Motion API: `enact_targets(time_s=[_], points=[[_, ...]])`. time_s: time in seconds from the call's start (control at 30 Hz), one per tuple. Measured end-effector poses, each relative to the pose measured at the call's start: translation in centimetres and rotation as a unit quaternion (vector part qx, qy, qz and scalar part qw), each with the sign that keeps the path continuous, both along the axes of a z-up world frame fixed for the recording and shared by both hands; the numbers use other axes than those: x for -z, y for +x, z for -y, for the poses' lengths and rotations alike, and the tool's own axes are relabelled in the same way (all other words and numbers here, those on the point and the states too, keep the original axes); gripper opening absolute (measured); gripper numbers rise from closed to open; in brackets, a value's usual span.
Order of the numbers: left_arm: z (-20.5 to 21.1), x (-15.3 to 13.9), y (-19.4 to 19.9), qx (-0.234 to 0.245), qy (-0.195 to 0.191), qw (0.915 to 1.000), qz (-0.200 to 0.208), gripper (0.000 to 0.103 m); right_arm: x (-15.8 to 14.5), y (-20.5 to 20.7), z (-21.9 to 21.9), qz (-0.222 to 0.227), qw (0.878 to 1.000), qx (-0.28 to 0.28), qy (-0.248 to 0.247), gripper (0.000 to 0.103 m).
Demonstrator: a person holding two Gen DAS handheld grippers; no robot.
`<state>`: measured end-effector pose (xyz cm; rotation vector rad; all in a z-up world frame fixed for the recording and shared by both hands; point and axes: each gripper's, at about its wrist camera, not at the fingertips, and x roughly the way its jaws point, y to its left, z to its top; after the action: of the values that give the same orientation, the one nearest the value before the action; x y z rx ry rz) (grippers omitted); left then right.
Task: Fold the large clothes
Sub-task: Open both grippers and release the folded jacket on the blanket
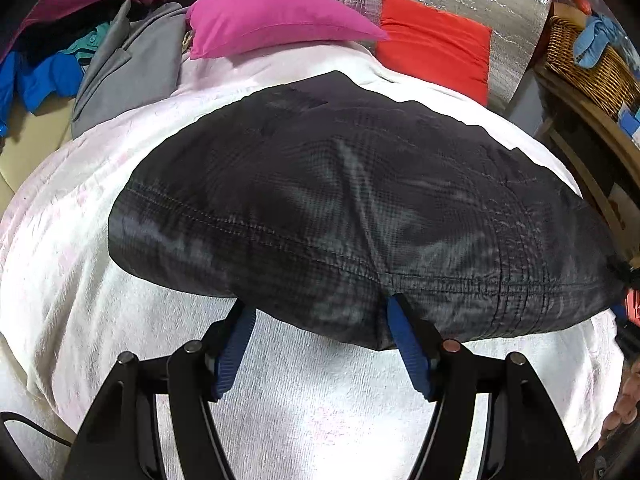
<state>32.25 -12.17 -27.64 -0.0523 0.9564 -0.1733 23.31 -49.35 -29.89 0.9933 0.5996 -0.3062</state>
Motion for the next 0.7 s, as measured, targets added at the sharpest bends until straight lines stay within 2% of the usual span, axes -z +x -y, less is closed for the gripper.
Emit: enact_targets(time_s=[0.07,0.13,0.2,0.27,0.33,0.4,0.47,0.6,0.7], points=[[0.1,0.0,0.0,0.001,0.0,1.0,0.0,0.069,-0.9,0.1,-0.6,-0.001,0.999,-0.002,-0.037,0.043],[0.2,0.1,0.0,0.003,0.001,1.0,-0.003,0.069,-0.2,0.8,-0.8,-0.037,0.998,-0.005,-0.044,0.043],[0.2,0.2,0.1,0.003,0.001,1.0,-0.003,0.069,1.6,1.1,0.0,-0.071,0.997,-0.002,-0.007,0.043],[0.2,0.2,0.1,0.004,0.002,1.0,-0.003,0.069,2.5,0.5,0.8,-0.067,0.997,-0.002,0.03,0.044],[0.1,0.2,0.2,0.006,0.002,1.0,-0.005,0.069,2.1,0.3,0.9,-0.065,0.997,-0.008,0.033,0.045],[0.0,0.2,0.1,0.007,0.002,0.9999,-0.007,0.069,2.0,-0.1,0.9,-0.071,0.997,-0.013,0.038,0.052],[-0.1,0.2,0.0,0.01,0.001,0.9999,-0.009,0.069,2.1,-0.7,0.9,-0.079,0.995,-0.023,0.057,0.068],[-0.8,0.2,-0.6,0.027,0.007,0.9995,-0.017,0.07,1.7,-0.8,0.3,-0.077,0.992,-0.069,0.075,0.069],[-2.6,-0.1,-1.0,0.021,-0.016,0.9994,-0.022,0.07,1.4,-1.3,-0.1,-0.066,0.991,-0.091,0.076,0.069]])
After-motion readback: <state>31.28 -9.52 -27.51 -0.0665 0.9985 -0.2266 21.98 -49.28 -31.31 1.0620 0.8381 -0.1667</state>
